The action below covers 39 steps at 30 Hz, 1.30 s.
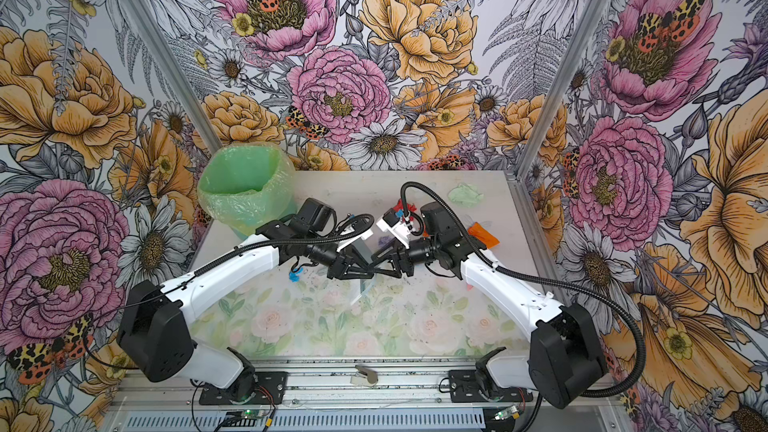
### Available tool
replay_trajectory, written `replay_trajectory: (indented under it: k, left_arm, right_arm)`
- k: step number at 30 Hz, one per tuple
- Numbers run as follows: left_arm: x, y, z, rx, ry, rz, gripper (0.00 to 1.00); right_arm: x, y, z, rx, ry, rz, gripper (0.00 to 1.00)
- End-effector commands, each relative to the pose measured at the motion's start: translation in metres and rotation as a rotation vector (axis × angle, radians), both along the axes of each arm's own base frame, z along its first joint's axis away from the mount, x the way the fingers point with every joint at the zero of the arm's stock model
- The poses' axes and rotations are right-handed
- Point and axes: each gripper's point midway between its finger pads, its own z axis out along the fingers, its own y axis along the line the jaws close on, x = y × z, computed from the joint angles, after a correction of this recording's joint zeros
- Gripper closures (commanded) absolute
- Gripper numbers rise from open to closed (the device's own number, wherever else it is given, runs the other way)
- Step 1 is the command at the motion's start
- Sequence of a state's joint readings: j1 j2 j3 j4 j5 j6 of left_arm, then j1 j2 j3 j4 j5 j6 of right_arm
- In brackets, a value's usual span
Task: Sweep away the paper scraps from the table
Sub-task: 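Close the right gripper on the brush handle held by the left gripper, then open and withdraw the left gripper while the right gripper holds the brush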
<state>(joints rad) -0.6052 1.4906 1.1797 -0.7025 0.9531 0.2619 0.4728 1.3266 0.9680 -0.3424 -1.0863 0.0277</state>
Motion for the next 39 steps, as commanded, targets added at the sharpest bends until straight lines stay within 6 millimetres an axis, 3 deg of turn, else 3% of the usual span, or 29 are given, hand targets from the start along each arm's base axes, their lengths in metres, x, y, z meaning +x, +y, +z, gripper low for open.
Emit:
replay_trajectory:
  k: [1, 20, 39]
  left_arm:
    - [0.005, -0.003, 0.008, -0.040, -0.028, -0.014, 1.00]
    - [0.007, -0.003, 0.002, -0.026, -0.013, -0.008, 1.00]
    - [0.011, -0.003, 0.002, -0.018, -0.015, 0.005, 1.00]
  right_arm:
    - [-0.002, 0.003, 0.012, 0.019, -0.026, 0.031, 0.49]
    - [-0.003, -0.014, 0.011, -0.071, -0.023, 0.024, 0.52]
    - [-0.007, -0.013, 0.001, -0.079, 0.009, 0.040, 0.72]
